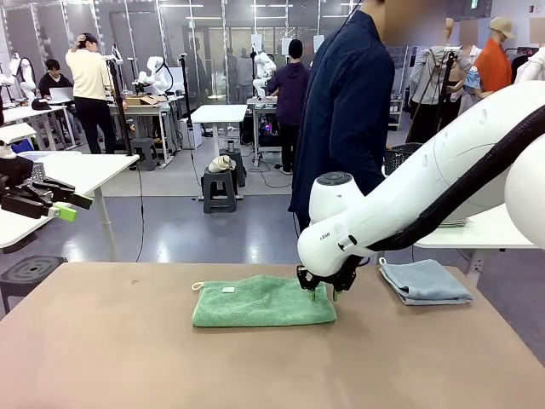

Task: Fold the towels and place them in the basket.
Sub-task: When a person lays out a Towel with hook on the table, fold it in half twice.

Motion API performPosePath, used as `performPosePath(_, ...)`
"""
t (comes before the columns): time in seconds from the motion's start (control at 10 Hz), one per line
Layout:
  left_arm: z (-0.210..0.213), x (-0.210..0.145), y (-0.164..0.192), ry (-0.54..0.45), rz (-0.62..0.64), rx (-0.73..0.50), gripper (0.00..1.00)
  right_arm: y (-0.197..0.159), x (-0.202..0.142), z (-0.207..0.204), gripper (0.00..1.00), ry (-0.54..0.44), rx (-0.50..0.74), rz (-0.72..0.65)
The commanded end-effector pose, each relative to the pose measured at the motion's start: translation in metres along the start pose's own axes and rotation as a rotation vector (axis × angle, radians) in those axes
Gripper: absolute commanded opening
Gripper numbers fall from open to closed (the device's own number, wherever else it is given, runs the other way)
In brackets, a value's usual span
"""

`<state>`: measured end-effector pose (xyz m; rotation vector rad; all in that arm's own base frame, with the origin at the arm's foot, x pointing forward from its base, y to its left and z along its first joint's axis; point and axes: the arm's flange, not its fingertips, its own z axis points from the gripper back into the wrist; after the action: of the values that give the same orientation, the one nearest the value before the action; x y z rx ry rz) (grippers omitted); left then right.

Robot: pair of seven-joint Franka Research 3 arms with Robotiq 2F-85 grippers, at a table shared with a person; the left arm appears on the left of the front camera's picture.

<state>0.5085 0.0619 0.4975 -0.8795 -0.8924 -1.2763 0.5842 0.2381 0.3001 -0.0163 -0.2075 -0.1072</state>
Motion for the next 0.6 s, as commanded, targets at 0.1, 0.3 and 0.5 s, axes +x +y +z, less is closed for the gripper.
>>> performPosePath(0.1, -0.0001, 0.0006, -0.0008, -0.004, -0.001, -0.003, 0.79, -0.0001, -0.0009, -0.0121, 0.55, 0.003, -0.002, -0.004)
performPosePath(0.3, -0.0001, 0.0006, -0.0008, -0.004, -0.001, -0.003, 0.79, 0.0012, -0.0009, -0.0166, 0.40, 0.013, 0.000, 0.006)
performPosePath(0.5, -0.0001, 0.0006, -0.0008, -0.004, -0.001, -0.003, 0.79, 0.0023, -0.0014, -0.0177, 0.20, 0.027, 0.005, 0.004)
